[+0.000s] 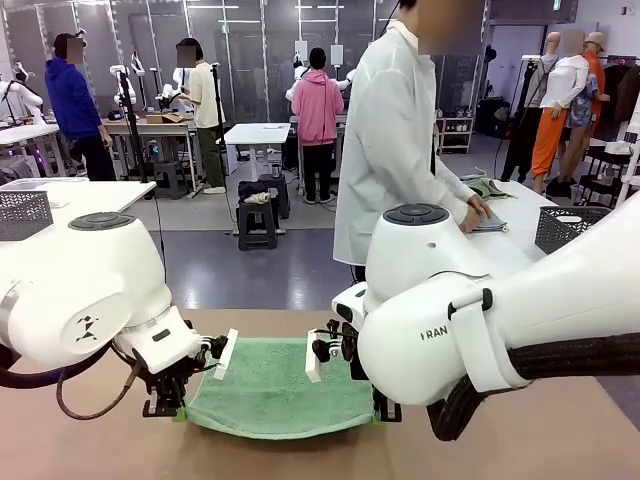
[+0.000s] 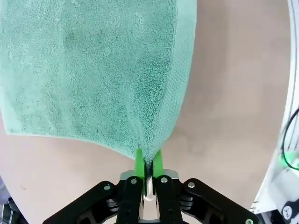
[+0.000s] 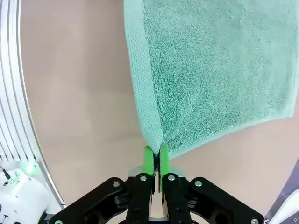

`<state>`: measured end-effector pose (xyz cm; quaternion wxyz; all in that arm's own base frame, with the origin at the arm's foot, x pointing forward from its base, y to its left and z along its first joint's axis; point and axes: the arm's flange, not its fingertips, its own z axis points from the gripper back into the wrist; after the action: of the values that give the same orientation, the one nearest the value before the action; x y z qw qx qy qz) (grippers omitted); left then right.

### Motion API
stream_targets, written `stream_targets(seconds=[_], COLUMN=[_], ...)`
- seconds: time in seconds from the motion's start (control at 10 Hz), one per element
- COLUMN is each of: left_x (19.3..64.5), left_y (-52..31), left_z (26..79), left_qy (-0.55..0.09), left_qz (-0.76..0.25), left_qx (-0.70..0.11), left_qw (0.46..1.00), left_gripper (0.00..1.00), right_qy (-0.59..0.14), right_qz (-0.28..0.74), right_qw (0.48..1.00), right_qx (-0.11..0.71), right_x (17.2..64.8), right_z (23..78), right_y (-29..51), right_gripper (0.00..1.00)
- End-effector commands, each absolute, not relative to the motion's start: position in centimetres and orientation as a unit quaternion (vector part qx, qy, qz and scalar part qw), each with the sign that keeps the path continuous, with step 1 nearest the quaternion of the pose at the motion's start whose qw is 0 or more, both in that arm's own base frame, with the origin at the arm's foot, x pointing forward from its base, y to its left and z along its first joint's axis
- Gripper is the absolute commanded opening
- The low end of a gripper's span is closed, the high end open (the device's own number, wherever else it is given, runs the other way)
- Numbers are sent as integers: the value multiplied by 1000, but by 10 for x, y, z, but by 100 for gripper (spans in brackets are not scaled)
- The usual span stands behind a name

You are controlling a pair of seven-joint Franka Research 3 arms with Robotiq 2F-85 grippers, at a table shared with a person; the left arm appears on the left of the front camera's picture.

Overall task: Fold the towels and place them in the basket.
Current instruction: When a person lays out a Towel with hook on the table, fold it in half twice.

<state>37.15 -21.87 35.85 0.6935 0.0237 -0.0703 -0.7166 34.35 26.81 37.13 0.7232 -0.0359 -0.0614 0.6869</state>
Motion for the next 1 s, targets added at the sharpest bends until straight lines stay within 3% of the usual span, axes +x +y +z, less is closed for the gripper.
stream_targets(seconds=[0.0,0.3,0.4,0.5,0.9], left_x=[367,372,370,372,416], left_y=[-220,-219,-219,-219,-220], left_z=[364,358,359,365,395], left_qy=[-57,-70,-67,-71,-53], left_qz=[-725,-717,-719,-718,-720], left_qx=[30,24,24,22,26], left_qw=[685,693,692,692,691], left_gripper=[0,0,8,8,8], right_qy=[-54,-61,-59,-67,-84], right_qz=[687,687,690,699,710], right_qw=[722,723,720,711,697], right_qx=[-57,-36,-40,-40,-47], right_x=[340,344,343,342,387], right_z=[372,371,372,375,402], right_y=[272,268,269,267,265], right_gripper=[0,0,6,6,6])
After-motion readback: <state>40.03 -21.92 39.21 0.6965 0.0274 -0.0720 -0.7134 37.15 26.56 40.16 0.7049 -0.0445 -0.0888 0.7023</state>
